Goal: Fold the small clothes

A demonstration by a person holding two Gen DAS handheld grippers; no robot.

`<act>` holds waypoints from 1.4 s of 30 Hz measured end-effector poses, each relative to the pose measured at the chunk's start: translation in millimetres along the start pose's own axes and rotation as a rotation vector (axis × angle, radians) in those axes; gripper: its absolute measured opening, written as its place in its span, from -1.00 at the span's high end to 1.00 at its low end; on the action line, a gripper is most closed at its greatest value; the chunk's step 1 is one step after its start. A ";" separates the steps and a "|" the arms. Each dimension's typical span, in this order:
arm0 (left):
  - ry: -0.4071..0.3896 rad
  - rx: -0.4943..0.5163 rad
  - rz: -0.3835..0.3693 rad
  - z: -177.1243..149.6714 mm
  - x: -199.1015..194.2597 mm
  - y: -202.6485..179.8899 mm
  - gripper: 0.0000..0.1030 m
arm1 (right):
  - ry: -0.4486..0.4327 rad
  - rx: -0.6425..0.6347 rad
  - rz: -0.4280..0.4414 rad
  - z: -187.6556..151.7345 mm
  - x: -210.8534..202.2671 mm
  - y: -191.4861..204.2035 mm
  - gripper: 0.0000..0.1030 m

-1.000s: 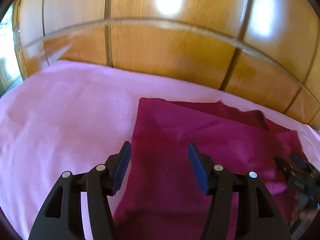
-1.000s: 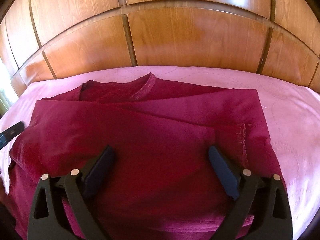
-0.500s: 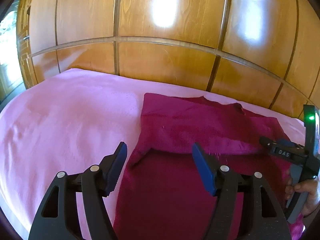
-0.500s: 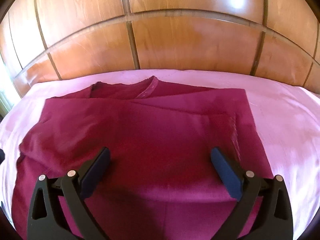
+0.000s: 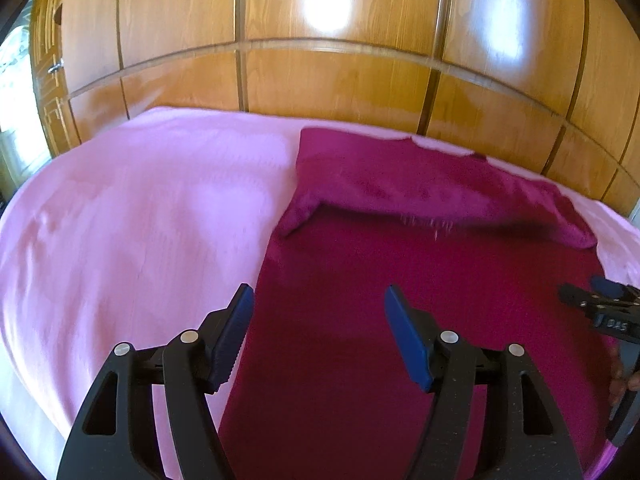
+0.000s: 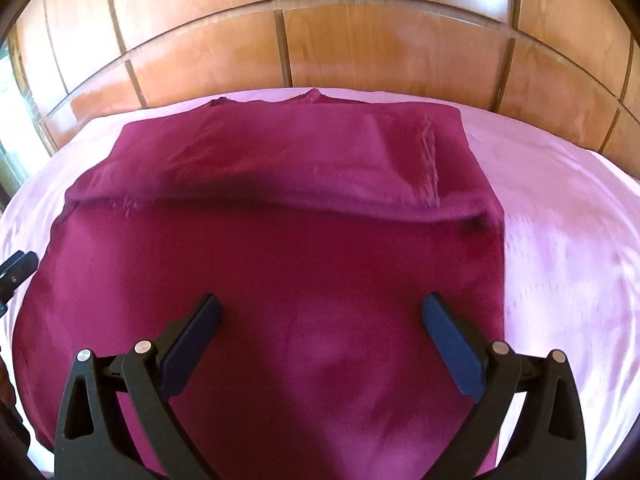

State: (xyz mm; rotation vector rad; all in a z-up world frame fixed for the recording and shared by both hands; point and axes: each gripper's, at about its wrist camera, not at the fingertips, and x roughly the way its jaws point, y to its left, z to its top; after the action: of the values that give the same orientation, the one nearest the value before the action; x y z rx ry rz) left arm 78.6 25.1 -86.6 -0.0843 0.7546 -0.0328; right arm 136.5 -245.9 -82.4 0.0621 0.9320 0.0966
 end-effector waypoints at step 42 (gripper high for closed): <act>0.176 -0.201 -0.580 -44.8 -81.9 67.8 0.94 | 0.125 0.201 0.408 -72.1 -115.5 -47.8 0.84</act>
State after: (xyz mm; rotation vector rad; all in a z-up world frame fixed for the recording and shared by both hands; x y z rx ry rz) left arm -11.8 94.7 -69.2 -0.4953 0.8873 -0.5217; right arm 12.9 -305.3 -37.6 0.4366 1.0413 0.3879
